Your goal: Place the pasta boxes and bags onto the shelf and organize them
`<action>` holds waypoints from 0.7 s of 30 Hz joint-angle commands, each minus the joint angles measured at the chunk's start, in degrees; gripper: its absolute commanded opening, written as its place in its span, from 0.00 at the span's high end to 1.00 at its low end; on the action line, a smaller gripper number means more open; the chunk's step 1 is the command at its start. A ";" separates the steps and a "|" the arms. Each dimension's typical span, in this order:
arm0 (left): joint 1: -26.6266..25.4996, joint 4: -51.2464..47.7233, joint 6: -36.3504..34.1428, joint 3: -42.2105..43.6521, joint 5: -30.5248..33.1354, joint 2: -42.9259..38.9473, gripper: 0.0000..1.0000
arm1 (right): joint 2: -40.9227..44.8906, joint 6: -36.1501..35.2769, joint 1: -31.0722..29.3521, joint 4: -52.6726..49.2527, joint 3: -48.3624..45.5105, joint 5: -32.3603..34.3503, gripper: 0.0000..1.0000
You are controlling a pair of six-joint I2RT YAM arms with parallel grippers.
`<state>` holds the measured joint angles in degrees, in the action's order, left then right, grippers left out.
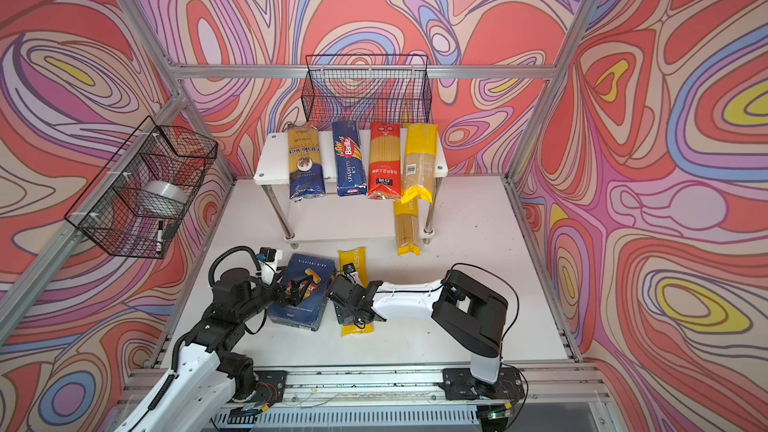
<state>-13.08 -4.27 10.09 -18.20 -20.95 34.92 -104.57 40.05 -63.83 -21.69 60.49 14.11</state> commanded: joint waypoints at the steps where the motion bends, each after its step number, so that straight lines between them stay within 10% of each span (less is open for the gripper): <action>1: -0.18 1.09 -0.16 -0.21 0.39 -0.29 0.00 | -0.55 0.32 -0.24 0.86 -2.01 -1.79 0.11; 21: -0.12 1.05 -0.07 -0.22 0.50 -0.44 0.00 | 2.49 1.47 -0.40 5.95 -5.94 -4.19 0.52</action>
<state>-13.08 -4.27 10.11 -18.20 -20.73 34.68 -102.41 41.25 -63.77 -15.90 56.90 13.54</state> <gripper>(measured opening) 0.994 0.493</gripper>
